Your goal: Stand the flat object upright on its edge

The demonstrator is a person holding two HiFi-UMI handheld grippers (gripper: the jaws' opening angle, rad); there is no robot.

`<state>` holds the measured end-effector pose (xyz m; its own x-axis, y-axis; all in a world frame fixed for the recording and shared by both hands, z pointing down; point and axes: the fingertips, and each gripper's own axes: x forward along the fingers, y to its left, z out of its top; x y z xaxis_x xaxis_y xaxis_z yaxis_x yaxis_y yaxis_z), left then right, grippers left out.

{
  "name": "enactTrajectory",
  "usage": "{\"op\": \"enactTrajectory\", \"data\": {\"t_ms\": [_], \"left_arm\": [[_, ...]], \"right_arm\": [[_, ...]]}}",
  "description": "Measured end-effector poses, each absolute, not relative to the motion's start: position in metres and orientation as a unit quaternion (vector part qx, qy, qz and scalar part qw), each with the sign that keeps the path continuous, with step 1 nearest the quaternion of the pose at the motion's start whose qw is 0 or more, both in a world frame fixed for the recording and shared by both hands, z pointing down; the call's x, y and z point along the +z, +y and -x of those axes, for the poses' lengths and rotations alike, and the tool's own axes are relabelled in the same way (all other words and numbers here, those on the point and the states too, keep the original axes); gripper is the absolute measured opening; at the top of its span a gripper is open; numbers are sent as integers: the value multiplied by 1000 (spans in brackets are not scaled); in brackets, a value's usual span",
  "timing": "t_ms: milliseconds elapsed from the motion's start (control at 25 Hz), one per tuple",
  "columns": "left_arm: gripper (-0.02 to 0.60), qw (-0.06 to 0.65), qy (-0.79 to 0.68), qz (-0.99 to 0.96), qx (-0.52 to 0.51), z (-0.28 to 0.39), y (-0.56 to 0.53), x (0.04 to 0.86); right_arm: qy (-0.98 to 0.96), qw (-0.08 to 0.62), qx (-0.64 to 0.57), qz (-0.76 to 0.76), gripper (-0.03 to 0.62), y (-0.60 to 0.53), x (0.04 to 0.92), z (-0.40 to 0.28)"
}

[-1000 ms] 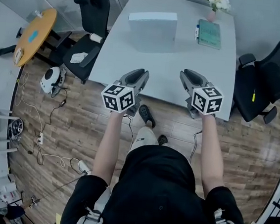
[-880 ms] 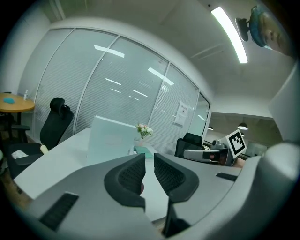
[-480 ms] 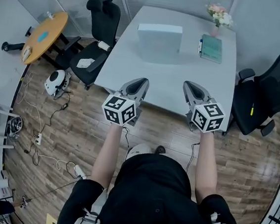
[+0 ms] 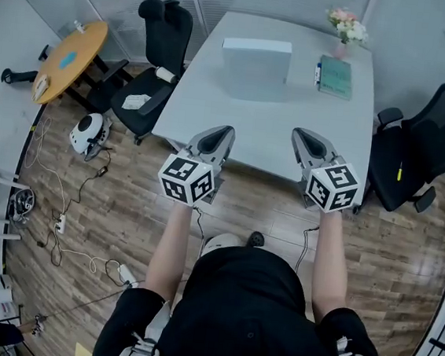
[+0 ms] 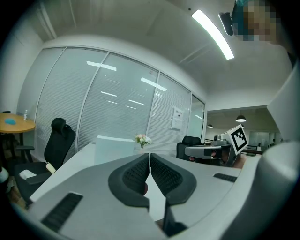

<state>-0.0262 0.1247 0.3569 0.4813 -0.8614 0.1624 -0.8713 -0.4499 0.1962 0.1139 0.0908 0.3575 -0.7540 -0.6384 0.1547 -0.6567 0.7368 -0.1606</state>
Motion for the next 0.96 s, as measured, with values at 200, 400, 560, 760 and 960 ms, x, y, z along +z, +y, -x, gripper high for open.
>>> {"op": "enactTrajectory", "data": {"t_ms": [200,400,560,760,960], "left_arm": [[29,128,-511,-850,16,32,127,356],[29,126,-516,-847,16,37,129,356],[29,127,-518,-846,15,38,128,358],[29,128,-521,-844,19,36,125,362],[29,130,-523,-842,19,37,125,363]], "right_arm": [[-929,38,107,-353,15,94,356,-111],[-928,38,107,-355,15,96,356,-110],[-927,43,103,-358,15,95,359,-111],[-926,45,95,-362,15,92,359,-114],[-927,53,98,-359,15,90,364,-115]]}}
